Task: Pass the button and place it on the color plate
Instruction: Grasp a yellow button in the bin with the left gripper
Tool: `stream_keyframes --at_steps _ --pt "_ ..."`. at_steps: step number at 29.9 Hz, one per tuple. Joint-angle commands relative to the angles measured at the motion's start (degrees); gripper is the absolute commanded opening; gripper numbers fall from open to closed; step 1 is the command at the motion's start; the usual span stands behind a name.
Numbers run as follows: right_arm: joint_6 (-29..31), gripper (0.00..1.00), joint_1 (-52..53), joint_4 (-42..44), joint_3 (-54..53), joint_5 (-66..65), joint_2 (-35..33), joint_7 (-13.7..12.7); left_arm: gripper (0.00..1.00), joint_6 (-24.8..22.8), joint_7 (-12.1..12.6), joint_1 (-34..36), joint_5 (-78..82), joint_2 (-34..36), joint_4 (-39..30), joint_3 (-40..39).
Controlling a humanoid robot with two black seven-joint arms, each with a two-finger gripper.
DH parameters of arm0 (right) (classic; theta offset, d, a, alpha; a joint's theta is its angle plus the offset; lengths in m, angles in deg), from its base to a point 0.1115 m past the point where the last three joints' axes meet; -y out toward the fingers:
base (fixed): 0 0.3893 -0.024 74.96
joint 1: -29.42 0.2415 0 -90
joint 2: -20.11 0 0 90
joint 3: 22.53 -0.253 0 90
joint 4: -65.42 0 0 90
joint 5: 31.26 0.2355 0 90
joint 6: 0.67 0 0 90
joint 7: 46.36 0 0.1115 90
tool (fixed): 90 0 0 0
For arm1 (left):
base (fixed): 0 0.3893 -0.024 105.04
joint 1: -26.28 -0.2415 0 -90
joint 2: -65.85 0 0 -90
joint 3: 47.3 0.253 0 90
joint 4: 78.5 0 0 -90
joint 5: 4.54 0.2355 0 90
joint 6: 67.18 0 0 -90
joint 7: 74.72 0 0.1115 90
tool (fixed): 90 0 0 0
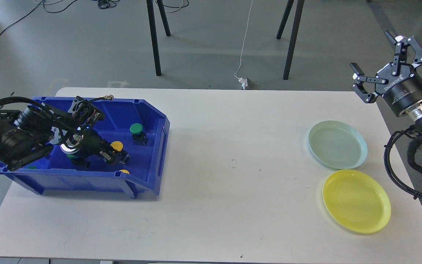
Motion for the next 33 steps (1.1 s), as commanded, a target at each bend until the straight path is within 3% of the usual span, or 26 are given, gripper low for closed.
stream_keyframes --at_steps 1,10,12,16,23,27,33 --pt "0.00 0.99 -0.80 -0.09 -0.85 0.02 -0.05 0.00 0.03 -0.03 0.01 -0.27 0.62 0.14 0.10 -0.48" --pt "0.00 0.99 -2.12 -0.35 -1.73 0.02 0.21 0.00 0.01 0.15 0.01 -0.10 0.53 0.84 -0.07 -0.66" --pt "0.00 0.99 -2.12 -0.44 -1.91 0.02 0.21 0.00 0.08 0.15 0.01 -0.19 0.53 0.93 -0.07 -0.57" --pt "0.00 0.99 -2.38 -0.44 -1.91 0.02 0.21 0.00 0.41 0.85 0.01 -0.19 0.18 1.02 -0.25 -0.74" --pt "0.00 0.99 -2.47 -0.44 -2.17 0.02 0.21 0.00 0.69 0.68 0.01 -0.19 -0.17 1.10 -0.42 -0.83" --pt "0.00 0.99 -2.73 -0.44 -2.17 0.02 0.21 0.00 0.80 0.33 0.01 -0.19 -0.26 1.10 -0.77 -3.72" --pt "0.00 0.99 -3.08 -0.44 -2.17 0.02 0.21 0.00 0.87 0.41 0.01 -0.10 -0.26 0.67 -0.69 -5.05"
